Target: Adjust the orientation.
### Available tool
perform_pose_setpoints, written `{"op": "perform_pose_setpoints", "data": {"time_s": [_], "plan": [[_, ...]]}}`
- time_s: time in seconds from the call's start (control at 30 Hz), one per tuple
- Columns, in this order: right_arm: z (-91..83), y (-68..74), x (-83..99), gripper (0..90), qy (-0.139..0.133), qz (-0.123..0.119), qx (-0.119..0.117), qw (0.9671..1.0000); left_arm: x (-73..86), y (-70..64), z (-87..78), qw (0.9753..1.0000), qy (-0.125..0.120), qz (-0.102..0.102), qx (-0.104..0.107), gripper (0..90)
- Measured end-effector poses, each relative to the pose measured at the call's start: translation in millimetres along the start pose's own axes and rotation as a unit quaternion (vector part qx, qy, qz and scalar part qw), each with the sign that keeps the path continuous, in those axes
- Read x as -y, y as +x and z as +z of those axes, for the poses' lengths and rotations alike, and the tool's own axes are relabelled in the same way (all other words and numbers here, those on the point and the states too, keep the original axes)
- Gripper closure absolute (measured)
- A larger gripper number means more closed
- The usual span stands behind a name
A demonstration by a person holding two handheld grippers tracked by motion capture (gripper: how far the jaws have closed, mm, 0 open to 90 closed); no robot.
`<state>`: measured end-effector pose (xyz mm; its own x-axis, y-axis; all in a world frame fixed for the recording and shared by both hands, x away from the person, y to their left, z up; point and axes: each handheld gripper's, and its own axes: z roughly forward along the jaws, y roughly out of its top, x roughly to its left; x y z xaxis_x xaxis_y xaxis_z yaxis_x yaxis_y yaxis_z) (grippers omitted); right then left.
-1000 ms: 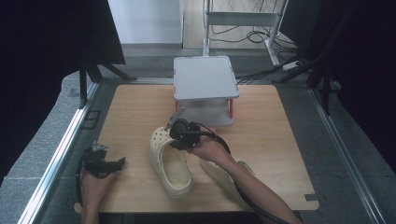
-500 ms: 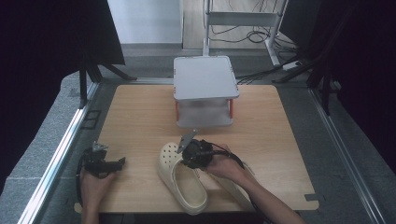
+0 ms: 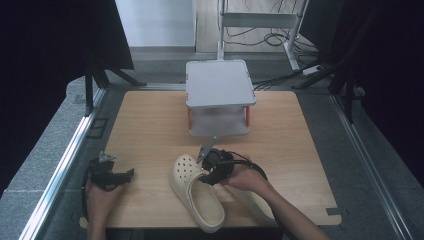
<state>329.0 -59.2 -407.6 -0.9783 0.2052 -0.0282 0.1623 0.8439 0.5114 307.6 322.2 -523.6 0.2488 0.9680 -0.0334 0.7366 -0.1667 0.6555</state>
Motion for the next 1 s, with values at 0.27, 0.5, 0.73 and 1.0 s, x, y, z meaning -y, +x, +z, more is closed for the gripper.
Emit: {"op": "perform_pose_setpoints", "data": {"time_s": [0.27, 0.5, 0.73, 1.0], "plan": [[-34.9, -15.6, 5.5, 29.1, -0.031, 0.047, 0.016, 0.9983, 0.0, 0.0, 0.0, 1.0, 0.0, 0.0, 0.0, 0.9], [-66.8, -30.1, 24.5, 28.1, -0.049, 0.093, 0.046, 0.9933, -0.1, 0.0, -0.1, 1.0, 0.001, 0.0, 0.0, 0.9], [-90.3, -39.6, 61.1, 24.1, -0.05, 0.147, 0.067, 0.9855, -0.1, 0.0, -0.1, 1.0, 0.001, 0.0, 0.0, 0.9], [-103.8, -37.0, 110.9, 21.4, -0.04, 0.179, 0.078, 0.9799, 0.0, 0.0, 0.0, 1.0, 0.0, 0.0, 0.0, 0.9]]}}
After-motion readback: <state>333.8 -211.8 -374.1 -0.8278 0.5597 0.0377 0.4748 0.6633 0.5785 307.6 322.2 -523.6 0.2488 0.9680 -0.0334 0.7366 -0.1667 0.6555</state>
